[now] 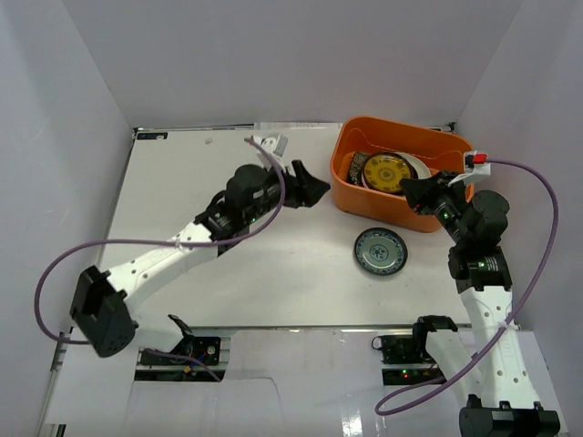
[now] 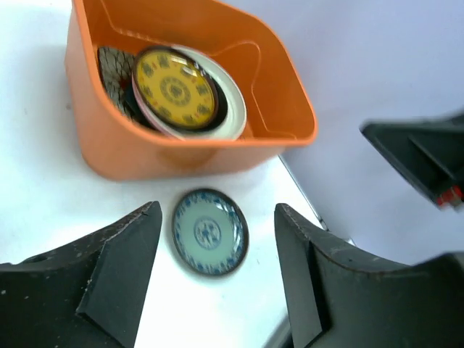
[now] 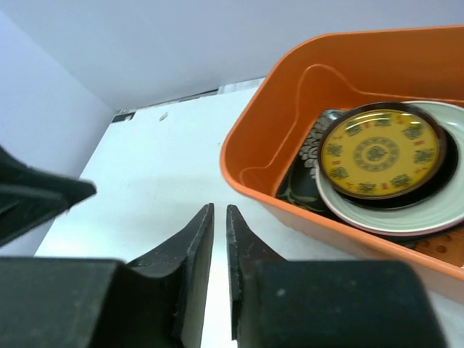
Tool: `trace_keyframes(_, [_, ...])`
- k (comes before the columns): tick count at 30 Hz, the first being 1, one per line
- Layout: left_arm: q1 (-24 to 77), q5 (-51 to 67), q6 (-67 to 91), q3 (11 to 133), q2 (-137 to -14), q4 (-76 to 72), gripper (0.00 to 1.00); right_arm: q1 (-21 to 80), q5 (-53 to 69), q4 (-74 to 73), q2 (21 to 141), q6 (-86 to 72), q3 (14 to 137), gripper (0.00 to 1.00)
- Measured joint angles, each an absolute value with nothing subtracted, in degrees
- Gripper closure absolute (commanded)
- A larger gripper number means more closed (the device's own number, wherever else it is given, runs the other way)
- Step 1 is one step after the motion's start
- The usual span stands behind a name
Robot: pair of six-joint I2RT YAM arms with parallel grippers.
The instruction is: Place the plates into the plastic bin on the countertop
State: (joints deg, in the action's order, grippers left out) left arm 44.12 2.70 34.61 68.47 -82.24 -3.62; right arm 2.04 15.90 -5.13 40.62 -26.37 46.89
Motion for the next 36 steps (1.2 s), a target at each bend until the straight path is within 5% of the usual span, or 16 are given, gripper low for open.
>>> trace_keyframes(4, [47.68, 1.04, 37.76, 53.49, -74.81, -8.32, 0.28, 2.83, 19.7, -3.86, 41.67, -26.61, 45.08, 0.72])
trace_keyframes(9, [51.51, 2.35, 42.7, 43.88, -88.47, -11.25, 0.32, 4.27, 22.48, -3.11, 42.83, -26.89, 43.16, 0.69])
trace_keyframes(19, [54.78, 4.82, 48.45, 54.63, -111.33, -23.99, 0.41, 7.42, 22.85, -3.01, 42.7, -26.7, 42.04, 0.68])
trace_keyframes(25, [55.88, 3.9, 50.0, 63.46, -119.57, -26.11, 0.64, 8.91, 22.06, -3.57, 42.46, -26.52, 40.64, 0.68])
trace_keyframes(28, [56.01, 1.83, 50.7, 65.43, -121.4, -25.69, 1.0, 9.52, 21.43, -3.53, 42.24, -26.52, 40.6, 0.68])
trace_keyframes(32, [56.01, 0.3, 51.09, 64.99, -120.88, -25.76, 1.0, 10.02, 21.1, -3.75, 42.19, -26.3, 40.6, 0.6])
trace_keyframes(36, [55.99, -1.8, 49.54, 55.94, -113.6, -25.89, 1.0, 10.26, 20.99, -5.13, 42.24, -23.97, 40.6, 0.39])
